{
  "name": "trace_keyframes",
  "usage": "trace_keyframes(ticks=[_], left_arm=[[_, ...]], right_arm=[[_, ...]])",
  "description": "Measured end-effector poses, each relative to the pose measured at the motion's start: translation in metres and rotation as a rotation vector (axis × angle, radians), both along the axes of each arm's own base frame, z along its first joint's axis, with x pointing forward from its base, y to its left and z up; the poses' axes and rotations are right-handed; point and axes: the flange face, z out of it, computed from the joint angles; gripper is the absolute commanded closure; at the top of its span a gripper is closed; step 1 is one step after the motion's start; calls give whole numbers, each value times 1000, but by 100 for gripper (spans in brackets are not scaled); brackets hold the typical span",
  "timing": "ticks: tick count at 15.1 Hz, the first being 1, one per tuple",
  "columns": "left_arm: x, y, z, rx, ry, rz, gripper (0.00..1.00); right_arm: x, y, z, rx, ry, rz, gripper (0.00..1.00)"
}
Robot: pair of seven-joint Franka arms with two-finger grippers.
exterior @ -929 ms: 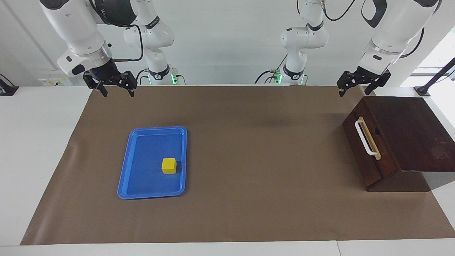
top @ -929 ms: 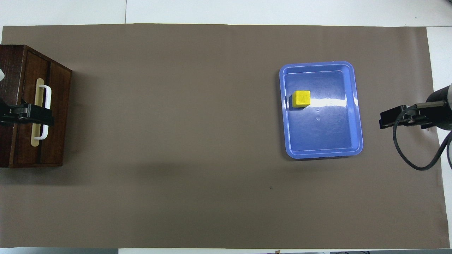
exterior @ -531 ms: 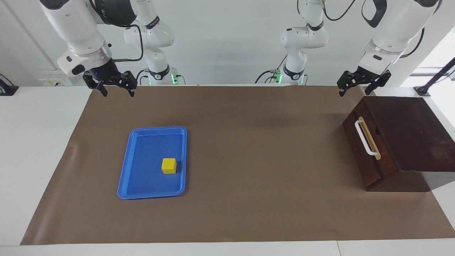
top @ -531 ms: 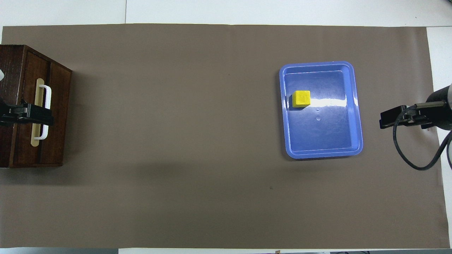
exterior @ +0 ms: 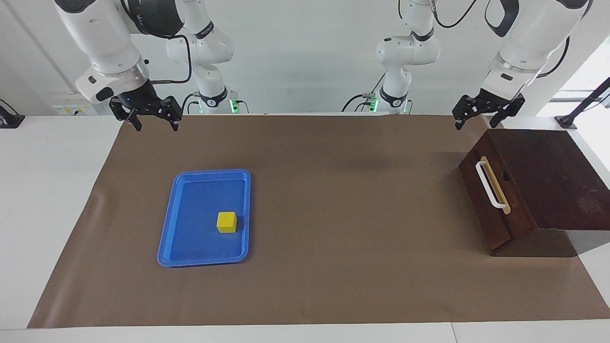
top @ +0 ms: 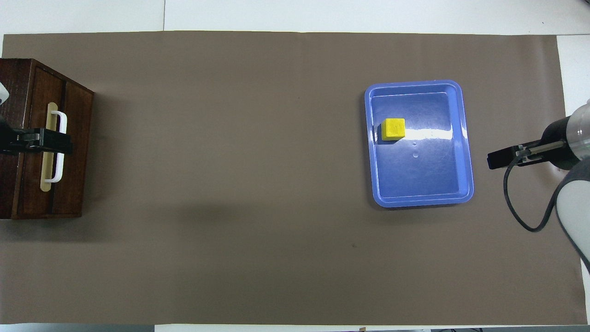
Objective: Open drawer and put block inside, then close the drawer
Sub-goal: 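Move the right gripper toward the blue tray while the left gripper reaches the drawer handle, then pull the drawer open with the left gripper while the right gripper grasps the cube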
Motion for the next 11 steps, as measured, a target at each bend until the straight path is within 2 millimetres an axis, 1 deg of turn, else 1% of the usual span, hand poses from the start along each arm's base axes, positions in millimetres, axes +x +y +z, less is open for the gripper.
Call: trace_keyframes(ticks=[3,5,7,9,11], left_arm=[[7,10,-24,80,-39,-14,0],[10,13,-41,124,-52,-30,0],[14,15,-63,141,-58,-31,0],[23,15,-95,180,-57,-9,0],[36,12,-125,213,-59,20,0]], right_arm=[[-7,5,-31,53,-47,217,0],[-5,2,-51,130,-78,394,0],[3,-9,-77,217,-121,542,0],[17,-20,-107,270,-177,676,0],[31,-22,-137,316,-236,797,0]])
